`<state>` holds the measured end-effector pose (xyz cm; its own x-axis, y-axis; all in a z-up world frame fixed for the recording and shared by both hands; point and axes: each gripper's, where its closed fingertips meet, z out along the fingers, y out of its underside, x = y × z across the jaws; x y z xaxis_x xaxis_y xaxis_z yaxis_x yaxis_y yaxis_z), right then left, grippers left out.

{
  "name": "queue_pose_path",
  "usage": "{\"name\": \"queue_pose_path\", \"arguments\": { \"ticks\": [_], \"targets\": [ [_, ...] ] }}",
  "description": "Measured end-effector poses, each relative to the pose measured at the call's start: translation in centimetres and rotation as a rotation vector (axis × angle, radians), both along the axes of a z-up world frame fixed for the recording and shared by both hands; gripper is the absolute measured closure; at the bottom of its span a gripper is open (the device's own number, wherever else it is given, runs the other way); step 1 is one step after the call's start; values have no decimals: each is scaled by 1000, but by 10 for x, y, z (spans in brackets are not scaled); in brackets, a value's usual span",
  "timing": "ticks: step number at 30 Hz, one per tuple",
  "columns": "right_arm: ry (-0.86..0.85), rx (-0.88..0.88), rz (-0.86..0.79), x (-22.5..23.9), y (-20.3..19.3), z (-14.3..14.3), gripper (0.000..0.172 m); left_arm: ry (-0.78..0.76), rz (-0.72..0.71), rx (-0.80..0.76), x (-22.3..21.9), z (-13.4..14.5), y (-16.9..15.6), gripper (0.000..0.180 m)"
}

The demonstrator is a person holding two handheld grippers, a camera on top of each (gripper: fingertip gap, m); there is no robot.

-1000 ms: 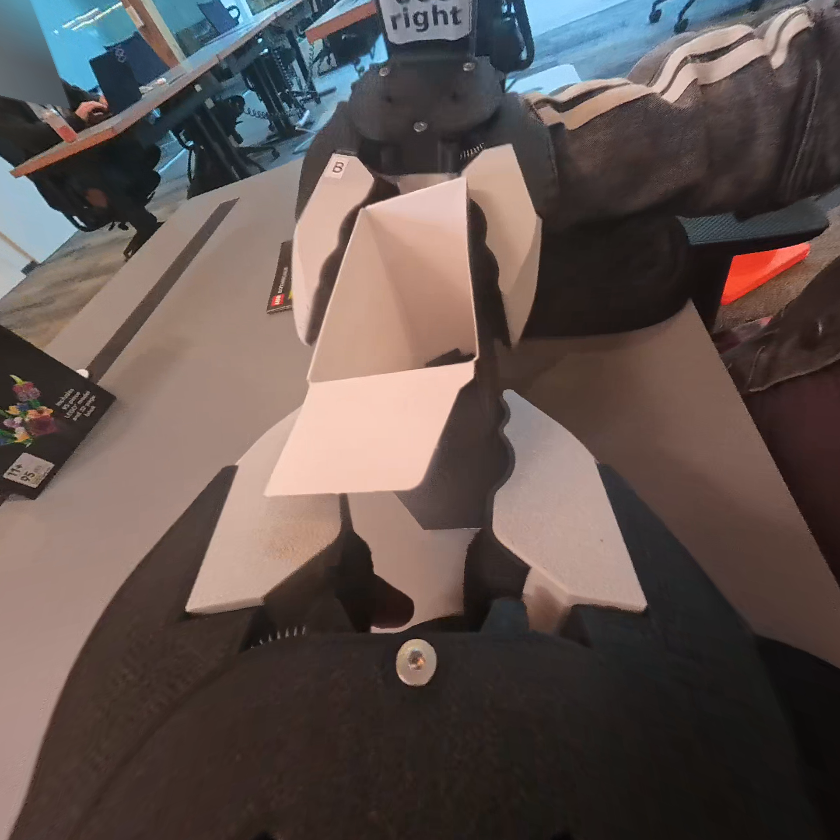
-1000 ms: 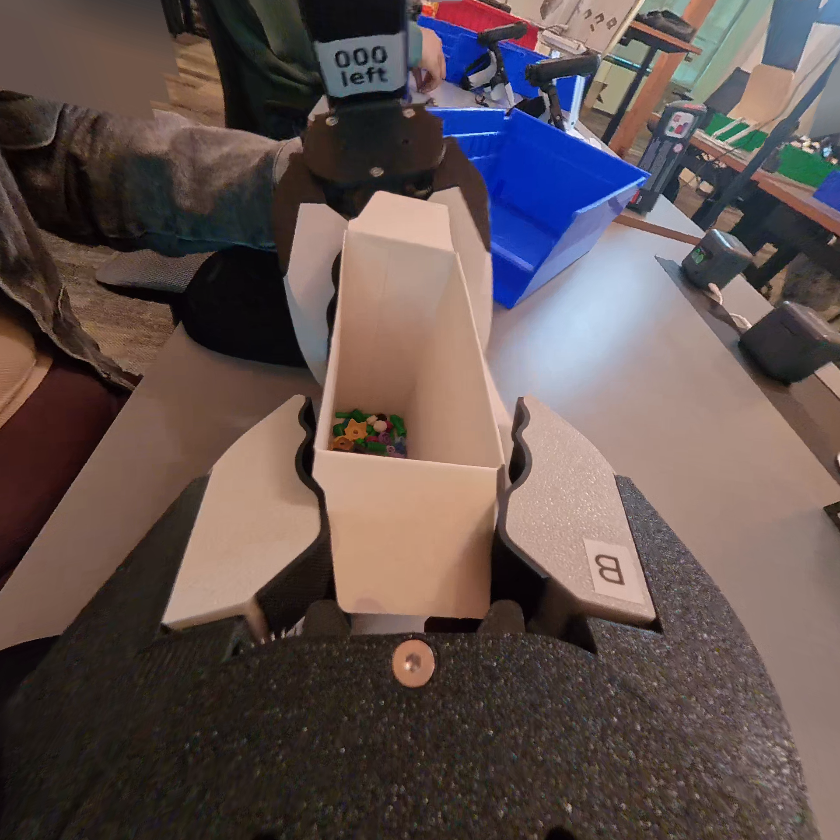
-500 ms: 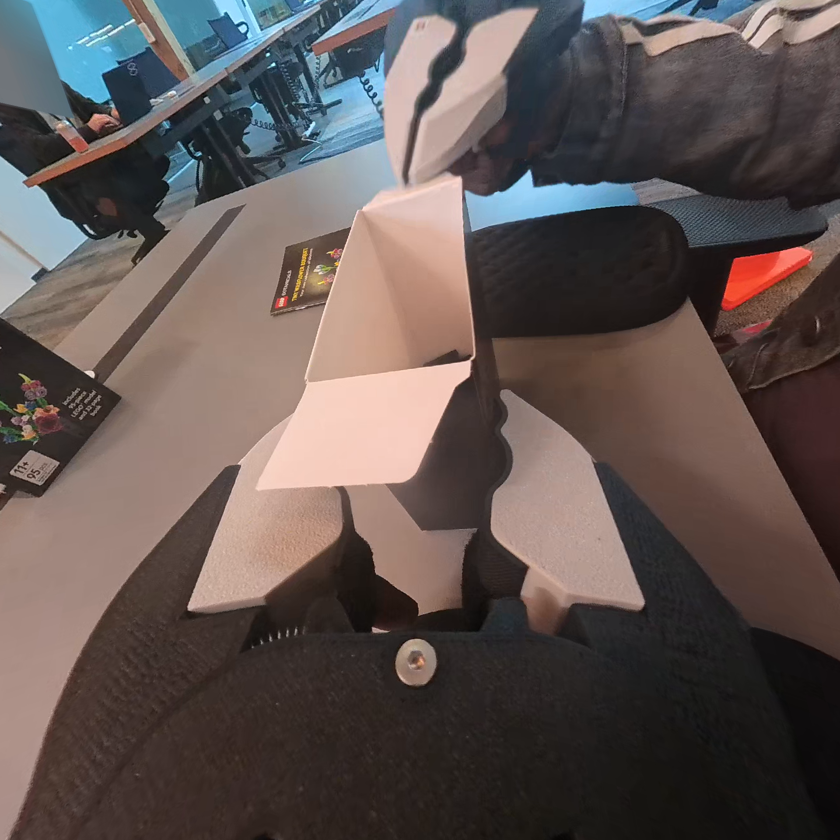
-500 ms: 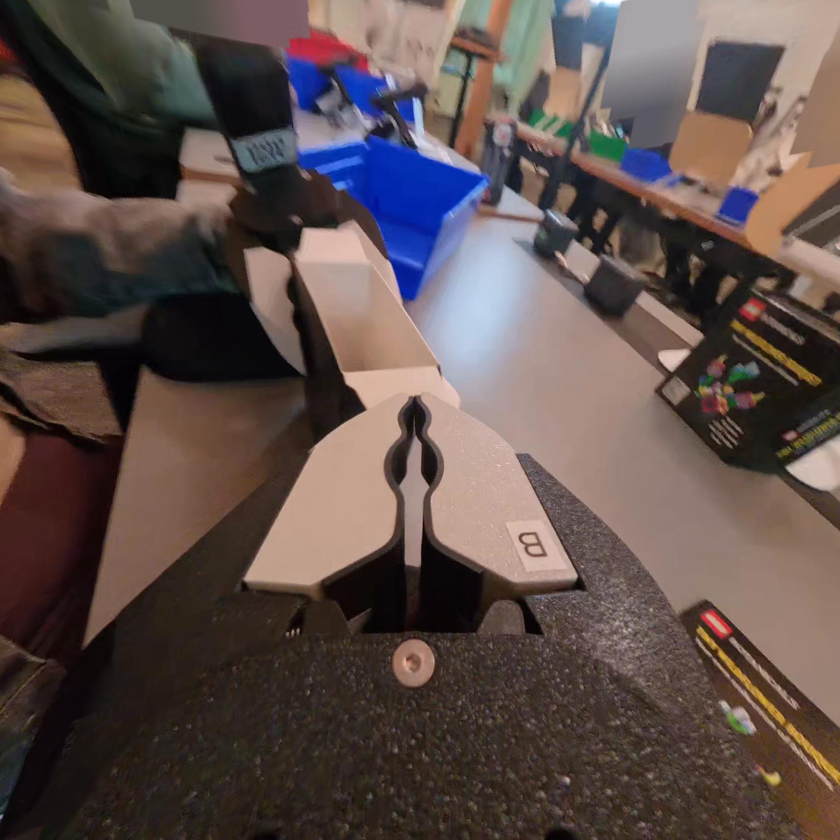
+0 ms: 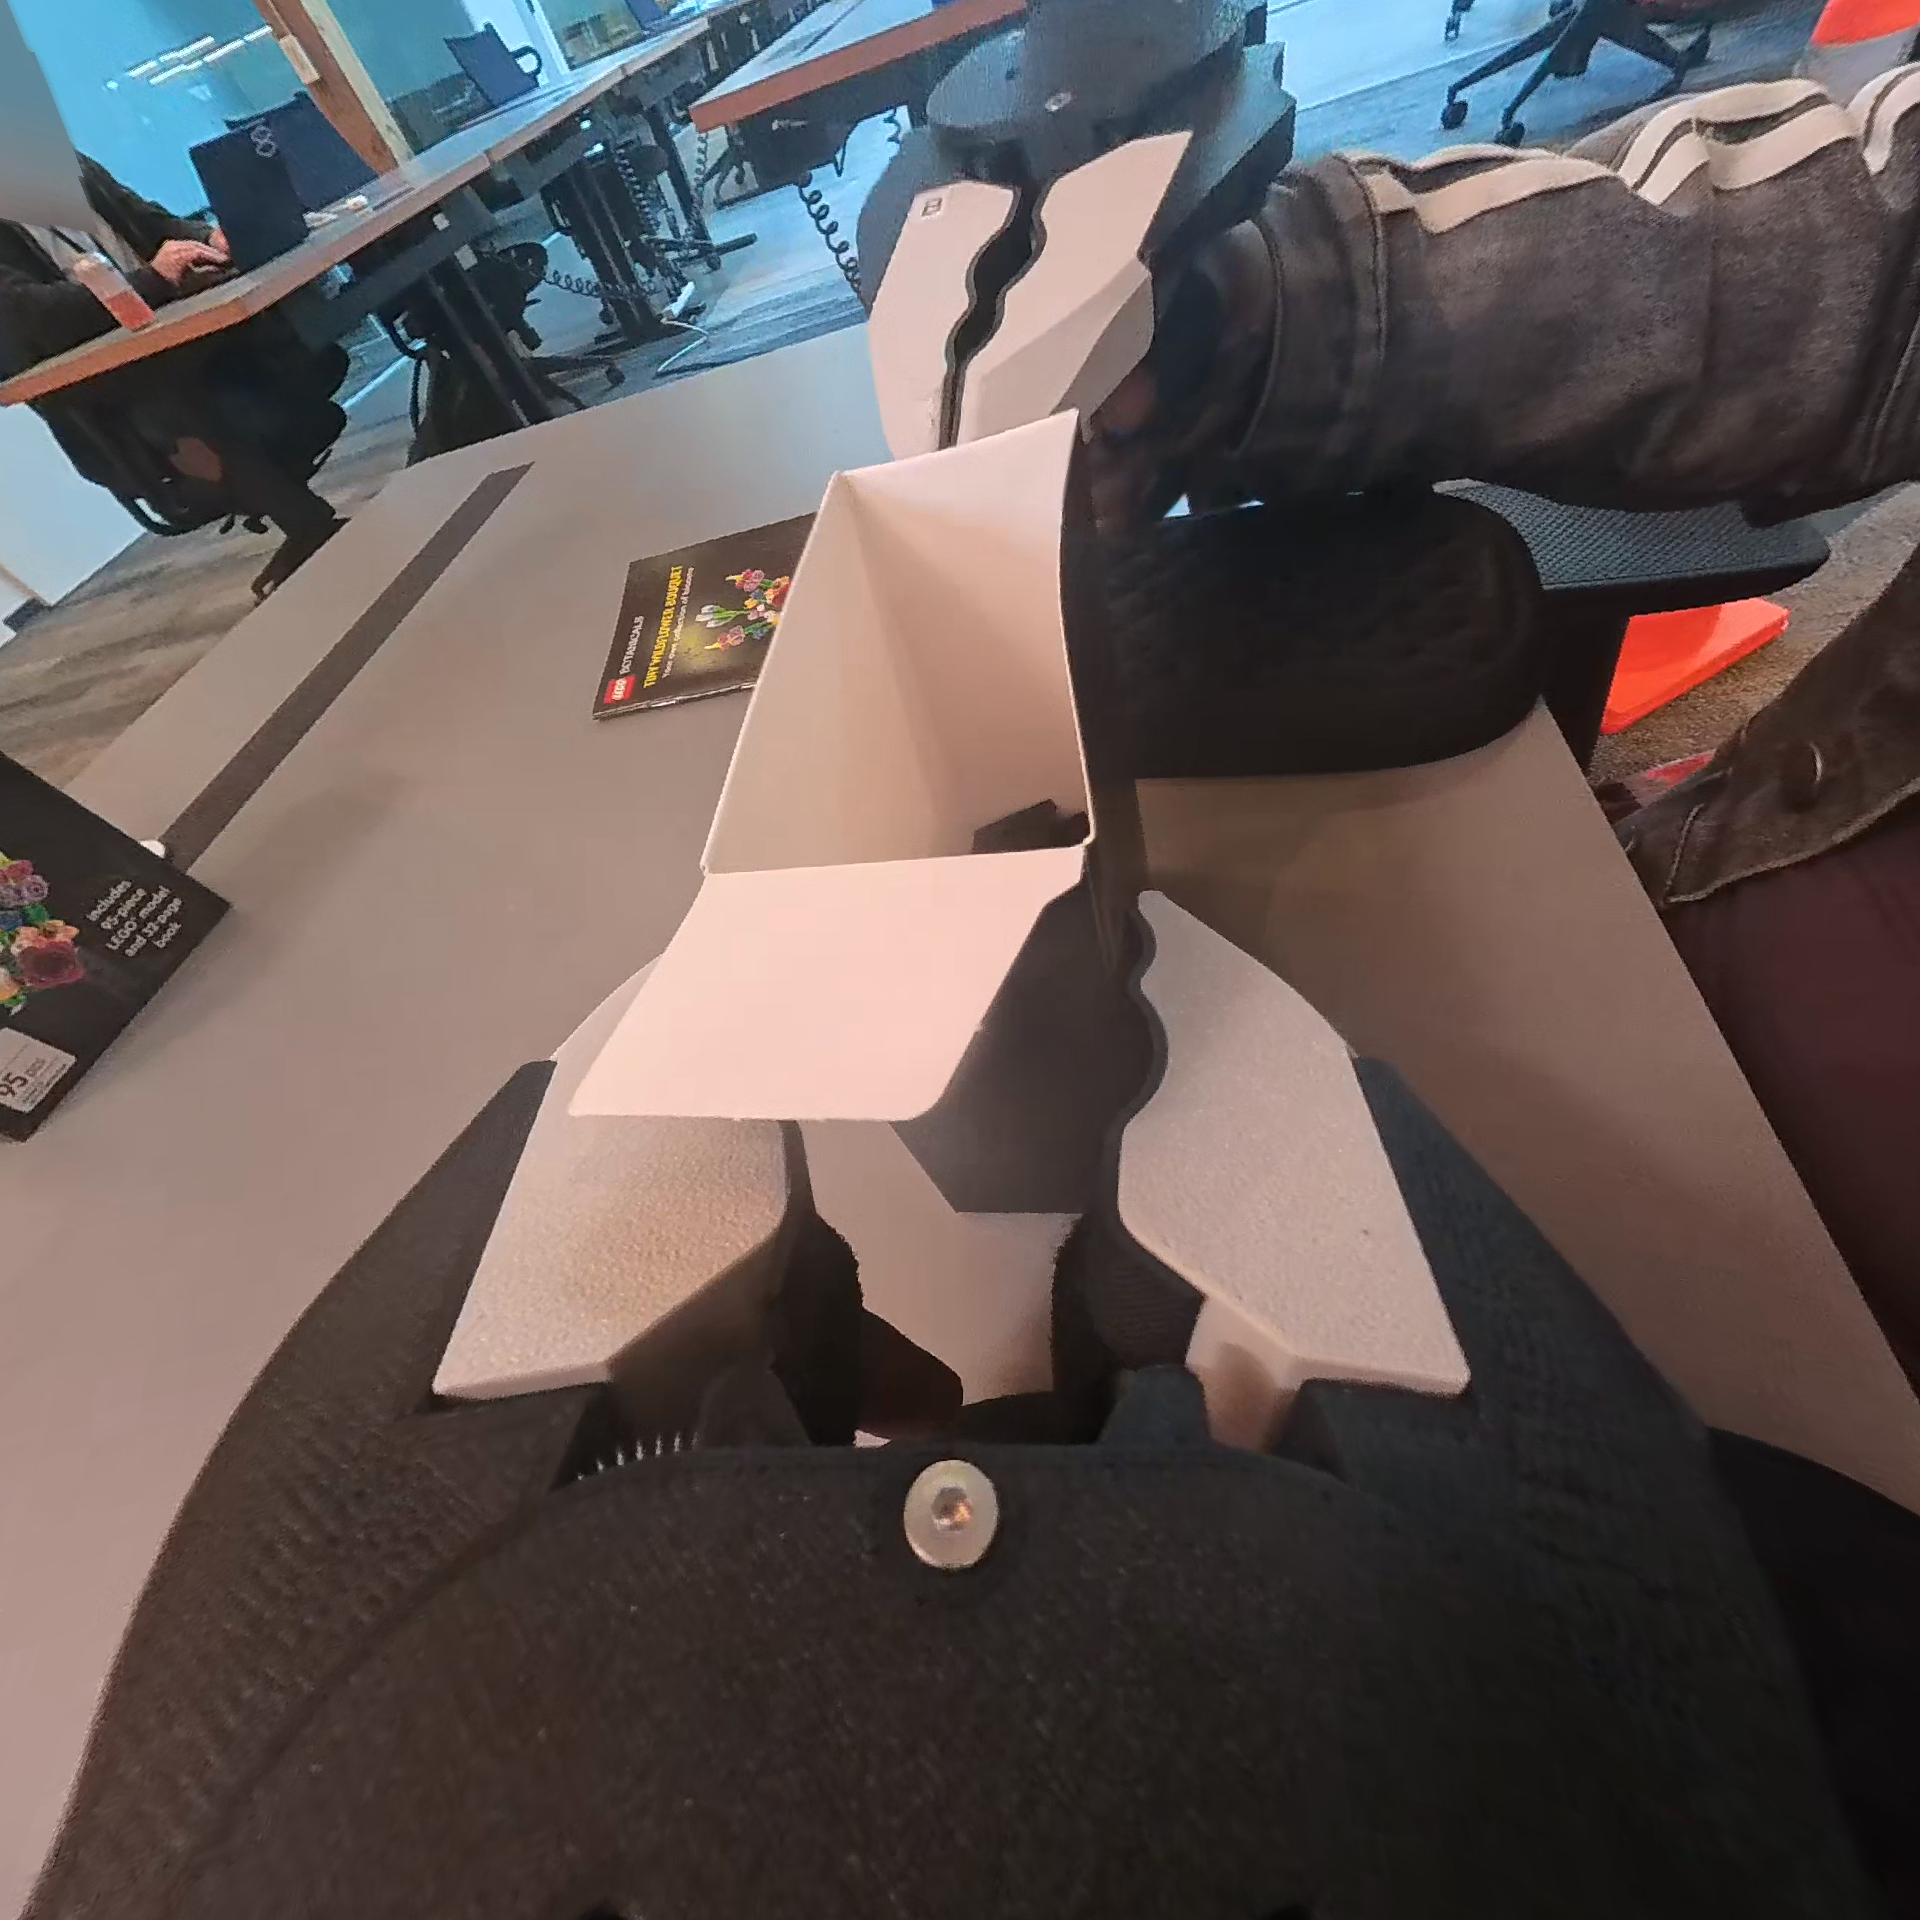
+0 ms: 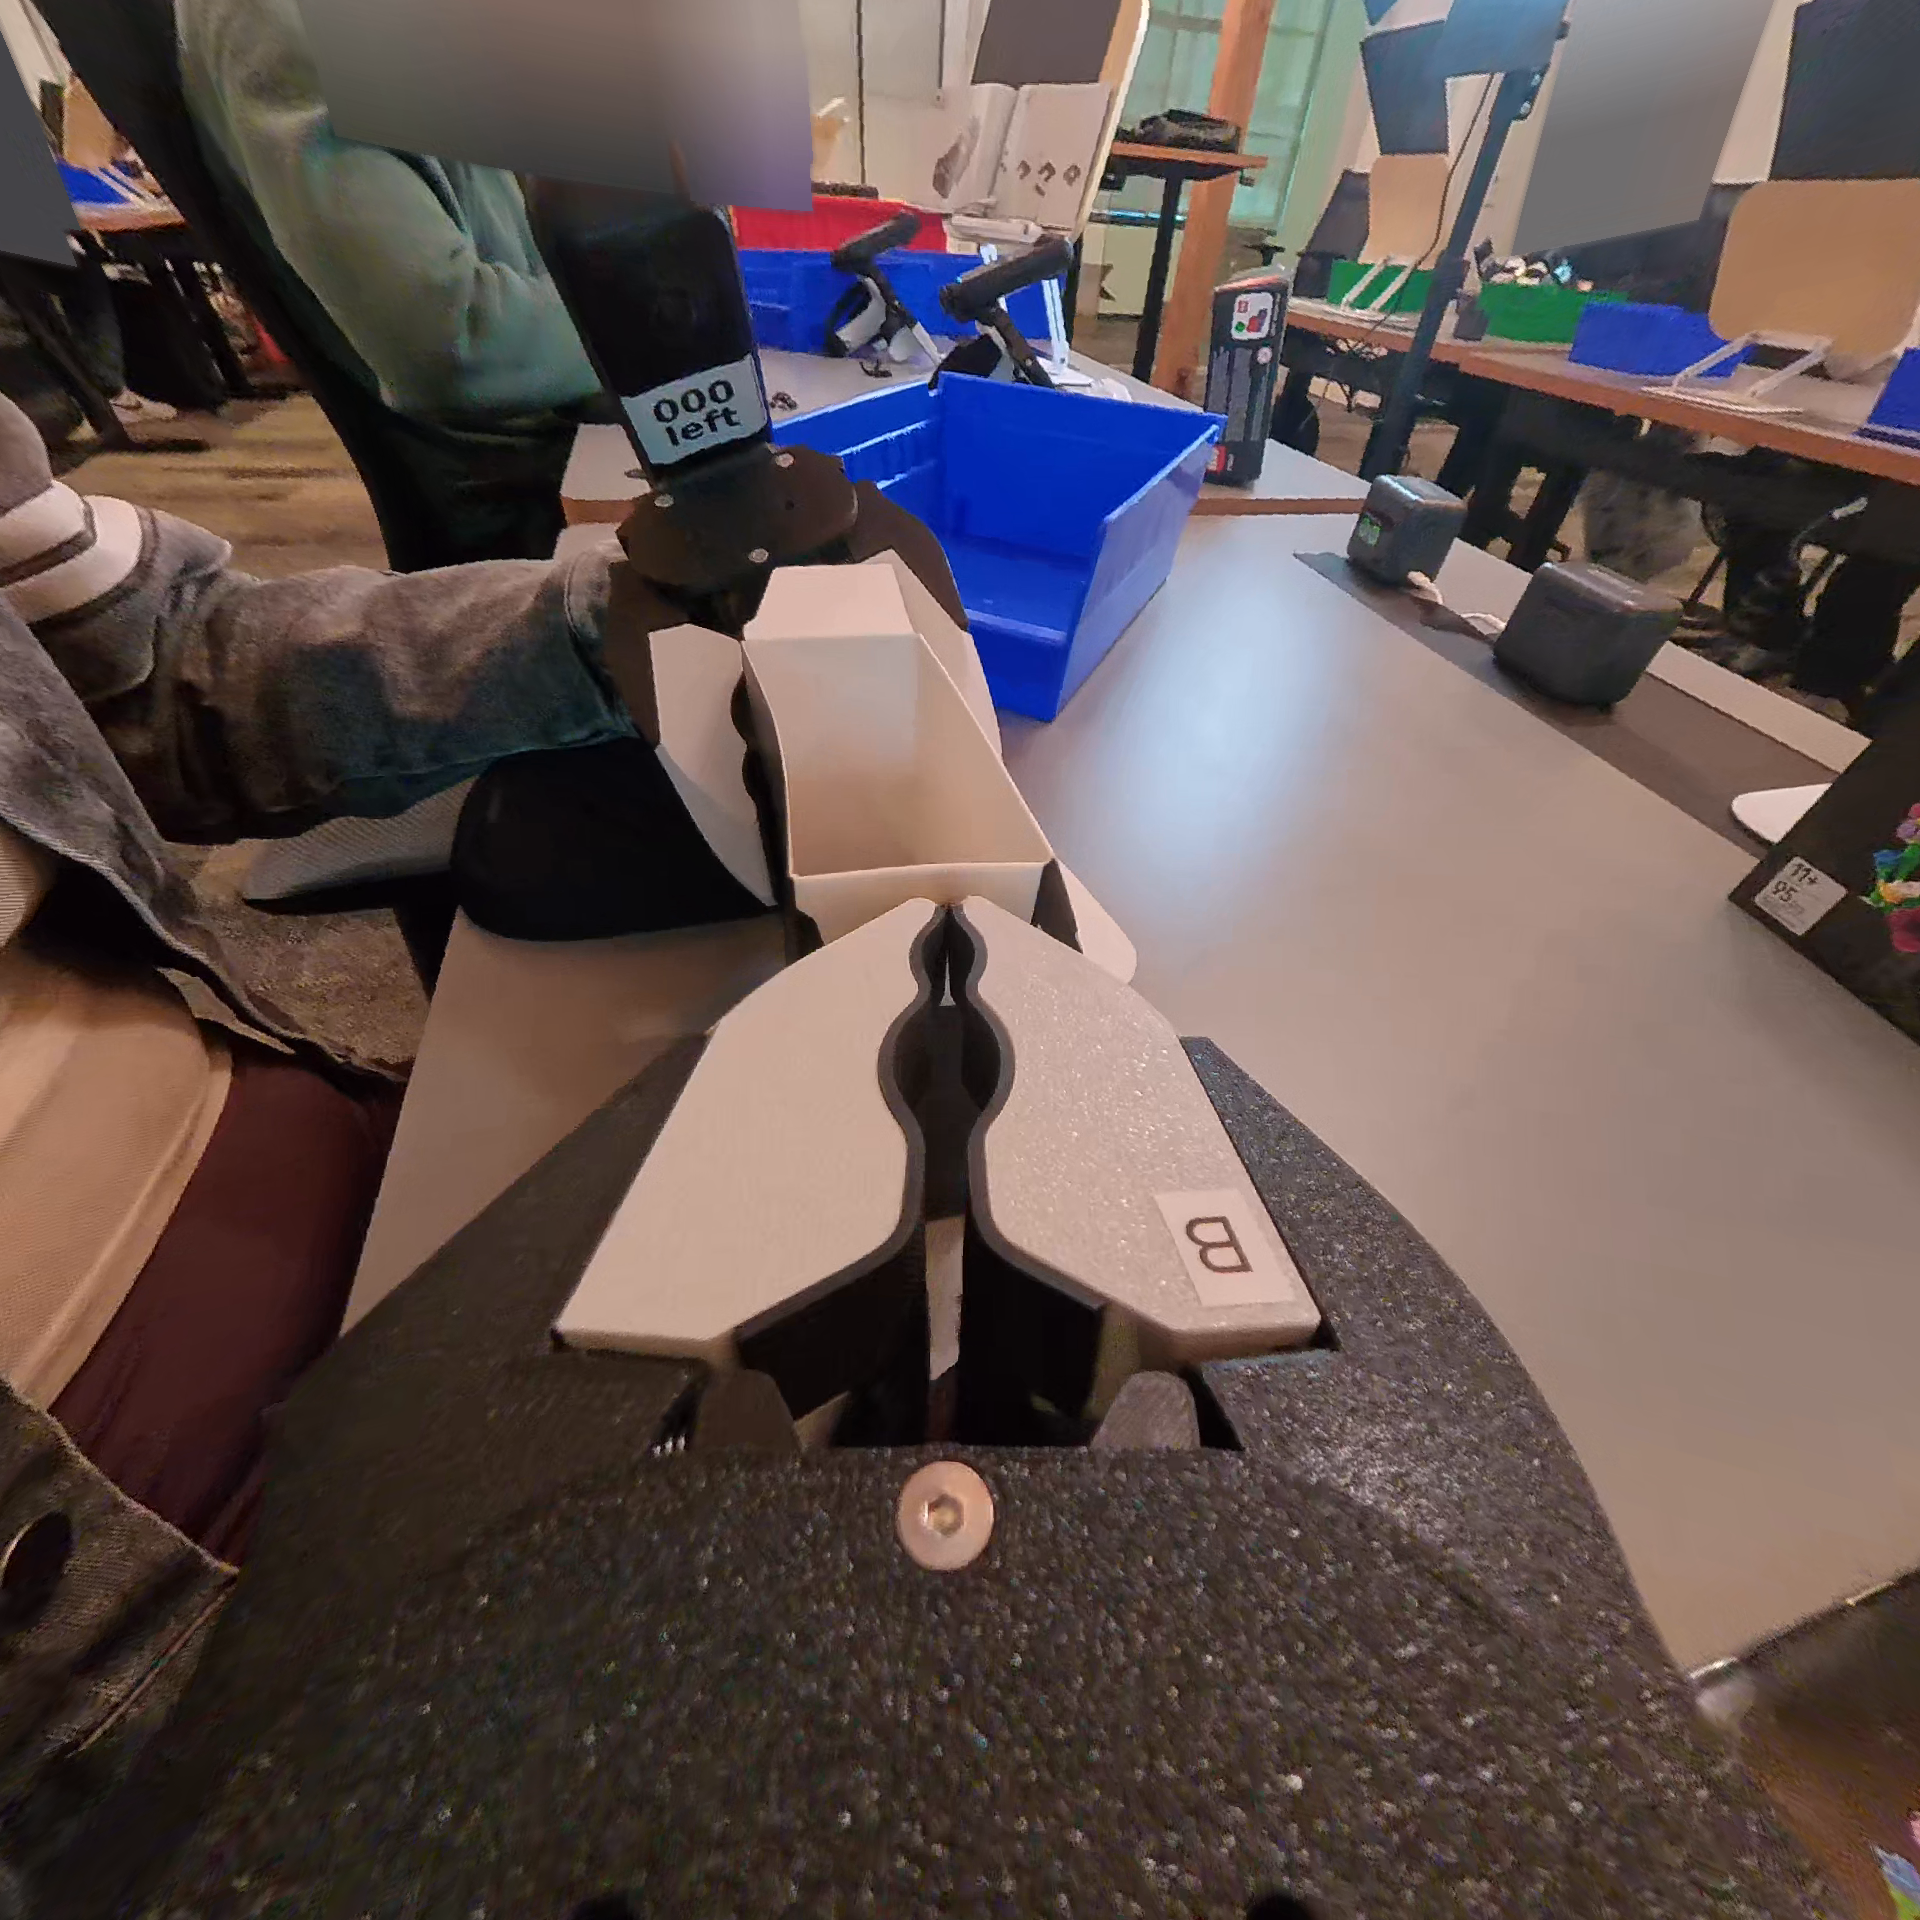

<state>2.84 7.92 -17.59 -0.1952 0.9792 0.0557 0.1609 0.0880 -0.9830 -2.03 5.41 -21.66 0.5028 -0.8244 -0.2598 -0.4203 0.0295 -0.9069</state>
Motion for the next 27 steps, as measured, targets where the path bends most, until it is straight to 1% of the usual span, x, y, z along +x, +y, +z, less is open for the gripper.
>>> {"name": "queue_pose_path", "arguments": {
  "ticks": [5, 7, 8, 9, 11, 12, 13, 14, 15, 16, 18, 19, 21, 22, 23, 24, 25, 26, 27],
  "targets": [
    [3, -1, -14, -2, 2, -1, 172, 1, 0, 5, 1, 0, -1, 120],
    [-8, 16, 23, 1, 0, -1, 172, 3, -13, 11, 1, 0, -2, 120],
    [-6, 44, 49, 5, 0, 1, 167, 5, -23, 11, 2, 0, -3, 120],
    [24, 53, 56, 9, 4, 6, 139, 2, -31, 10, 2, 1, -4, 120],
    [66, -20, 78, 17, 12, 17, 109, -1, -29, 7, 2, 1, -4, 120],
    [51, -49, 87, 17, 13, 17, 92, 5, -28, 8, 2, 0, -4, 120],
    [15, -42, 92, 13, 10, 12, 82, 9, -28, 9, 3, 0, -4, 120],
    [-25, -10, 102, 6, 5, 5, 77, 9, -27, 11, 4, 1, -4, 120],
    [-52, 25, 115, -2, -1, -2, 77, 8, -24, 13, 5, 1, -3, 119],
    [-60, 52, 131, -10, -6, -5, 82, 9, -22, 15, 5, 1, -3, 119],
    [-44, 88, 141, -25, -12, -7, 100, 13, -19, 18, 6, 0, -3, 119],
    [-40, 104, 160, -30, -16, -9, 105, 13, -17, 16, 6, 0, -4, 118],
    [-56, 118, 185, -30, -19, -12, 108, -5, -41, 4, 3, 3, -10, 114],
    [-60, 116, 197, -29, -20, -12, 109, -12, -48, -16, 0, 5, -14, 106],
    [-60, 116, 198, -28, -21, -12, 109, -21, -31, -35, -8, 11, -18, 98],
    [-61, 122, 192, -27, -20, -13, 109, -49, -20, -49, -17, 21, -24, 97],
    [-62, 130, 185, -27, -20, -13, 109, -92, -6, -47, -26, 36, -32, 98],
    [-64, 135, 180, -26, -19, -13, 109, -135, 11, -19, -34, 56, -41, 107],
    [-65, 137, 181, -26, -19, -13, 109, -172, 15, 29, -39, 76, -52, 126]
  ]
}}
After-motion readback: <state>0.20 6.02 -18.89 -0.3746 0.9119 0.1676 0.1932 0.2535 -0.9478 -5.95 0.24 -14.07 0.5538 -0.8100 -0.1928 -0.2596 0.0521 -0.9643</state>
